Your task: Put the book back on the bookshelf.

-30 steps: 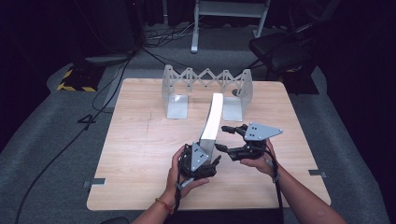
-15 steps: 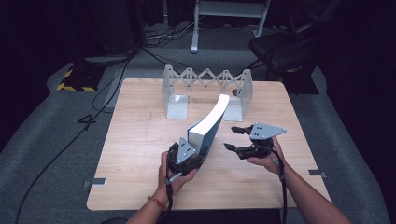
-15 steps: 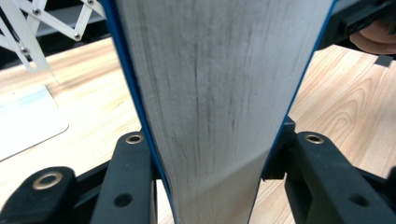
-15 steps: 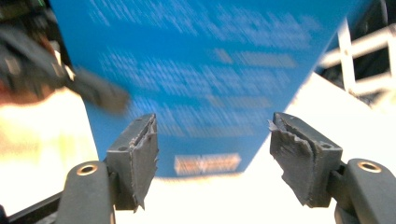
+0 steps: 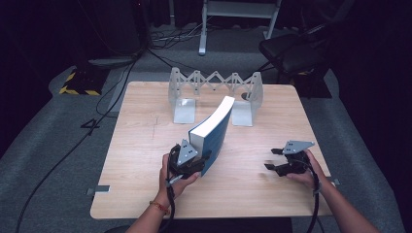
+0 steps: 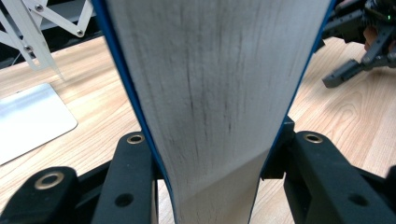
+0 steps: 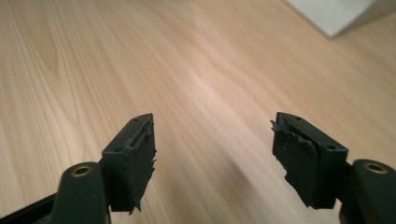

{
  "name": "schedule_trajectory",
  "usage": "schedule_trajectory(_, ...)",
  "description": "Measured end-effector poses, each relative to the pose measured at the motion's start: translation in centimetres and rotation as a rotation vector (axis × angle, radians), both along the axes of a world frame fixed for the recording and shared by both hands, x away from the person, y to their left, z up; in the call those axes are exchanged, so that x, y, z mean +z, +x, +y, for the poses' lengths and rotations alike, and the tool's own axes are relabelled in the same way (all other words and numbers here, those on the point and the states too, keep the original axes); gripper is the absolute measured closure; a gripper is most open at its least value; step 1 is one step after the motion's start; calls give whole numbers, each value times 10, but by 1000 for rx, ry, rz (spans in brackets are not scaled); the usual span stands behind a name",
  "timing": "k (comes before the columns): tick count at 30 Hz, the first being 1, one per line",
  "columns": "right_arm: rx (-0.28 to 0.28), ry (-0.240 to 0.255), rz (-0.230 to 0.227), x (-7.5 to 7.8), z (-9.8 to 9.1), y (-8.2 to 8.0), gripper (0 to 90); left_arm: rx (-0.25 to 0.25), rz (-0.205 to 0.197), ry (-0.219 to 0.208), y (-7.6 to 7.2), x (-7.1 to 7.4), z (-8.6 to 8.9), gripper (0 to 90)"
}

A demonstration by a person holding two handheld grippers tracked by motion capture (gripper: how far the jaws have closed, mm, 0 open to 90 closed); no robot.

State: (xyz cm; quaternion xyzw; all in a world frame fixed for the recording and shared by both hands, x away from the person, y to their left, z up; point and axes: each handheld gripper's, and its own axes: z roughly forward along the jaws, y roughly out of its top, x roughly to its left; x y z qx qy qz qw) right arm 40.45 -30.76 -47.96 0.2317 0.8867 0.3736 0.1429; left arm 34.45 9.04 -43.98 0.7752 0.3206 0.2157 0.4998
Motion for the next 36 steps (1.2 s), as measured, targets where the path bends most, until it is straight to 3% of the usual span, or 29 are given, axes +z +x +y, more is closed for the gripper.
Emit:
schedule_trajectory(3,-12,10,48,-12,-15,-6,301,-8,-3,0,1,-1,1,587)
schedule_trajectory(6,-23,-2,58,-18,-22,-10,300,-10,-3,-3,2,-1,2,579)
schedule_trajectory(10,-54,63,49,-24,-37,-19,268,-25,3,-13,4,-1,4,575)
schedule_trajectory(14,-69,57,52,-25,-36,-16,215,-46,25,-31,9,-2,5,568)
schedule_trajectory(21,-73,55,57,-25,-35,-15,208,-55,30,-56,17,-3,5,533)
schedule_trajectory(27,-71,56,56,-25,-35,-15,207,-85,51,-73,24,-2,10,589)
schedule_trajectory(30,-69,55,55,-25,-35,-15,207,-124,74,-92,28,-2,10,602)
schedule_trajectory(36,-66,55,56,-25,-35,-15,207,-184,78,-91,27,-1,3,598)
